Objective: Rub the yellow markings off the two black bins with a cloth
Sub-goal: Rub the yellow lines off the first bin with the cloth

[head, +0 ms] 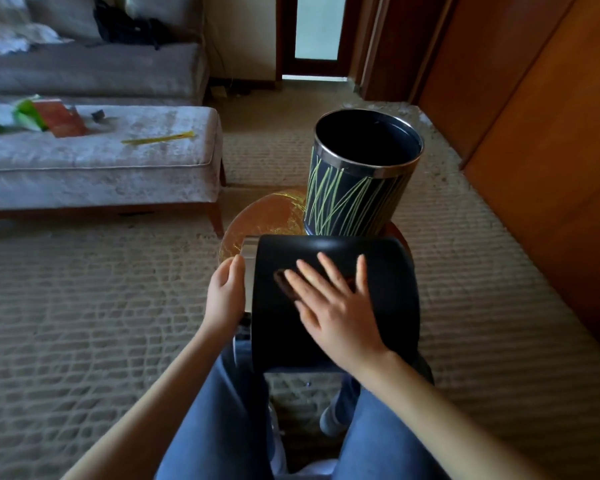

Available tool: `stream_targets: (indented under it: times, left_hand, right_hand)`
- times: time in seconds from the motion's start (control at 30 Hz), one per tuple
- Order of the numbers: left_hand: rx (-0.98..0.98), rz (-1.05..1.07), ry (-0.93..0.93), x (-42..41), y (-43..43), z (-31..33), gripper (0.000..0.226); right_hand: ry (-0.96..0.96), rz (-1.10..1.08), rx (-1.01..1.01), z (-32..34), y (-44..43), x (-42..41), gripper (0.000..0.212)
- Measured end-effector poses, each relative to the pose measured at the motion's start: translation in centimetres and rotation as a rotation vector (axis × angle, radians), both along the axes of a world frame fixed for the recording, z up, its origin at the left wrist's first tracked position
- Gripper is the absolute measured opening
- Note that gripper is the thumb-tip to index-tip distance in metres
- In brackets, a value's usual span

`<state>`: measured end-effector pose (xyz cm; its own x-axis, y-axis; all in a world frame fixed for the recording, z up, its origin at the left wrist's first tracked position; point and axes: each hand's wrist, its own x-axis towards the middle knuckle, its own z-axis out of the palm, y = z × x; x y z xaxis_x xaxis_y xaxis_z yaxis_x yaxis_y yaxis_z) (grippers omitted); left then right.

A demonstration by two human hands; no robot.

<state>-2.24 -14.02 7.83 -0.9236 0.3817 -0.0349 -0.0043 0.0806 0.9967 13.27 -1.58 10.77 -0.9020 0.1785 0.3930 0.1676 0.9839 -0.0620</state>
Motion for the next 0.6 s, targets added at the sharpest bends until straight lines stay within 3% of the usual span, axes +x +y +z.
stream_targets:
  times: [0.13, 0.3, 0.47, 0.6]
  left_hand:
    - [-0.088, -0.023, -0.022, -1.1, 0.4, 0.5, 0.038]
    - [-0.17, -0.117, -0.335, -4.3, 3.4, 3.1, 0.031]
    - [-0.299, -0.123, -0.101, -4.9, 3.4, 1.7, 0.044]
    - [-0.268, -0.084, -0.04, -4.0, 2.0, 0.5, 0.056]
  right_hand:
    - [0.101, -0.291, -0.017, -0.1, 6.3, 5.1, 0.039]
    - [0.23, -0.31, -0.096, -0.7, 8.4, 9.6, 0.04]
    - [0.202, -0.3, -0.207, 0.6, 9.1, 8.4, 0.037]
    - [-0.049, -0.42, -0.455, 3.0, 13.7, 2.7, 0.032]
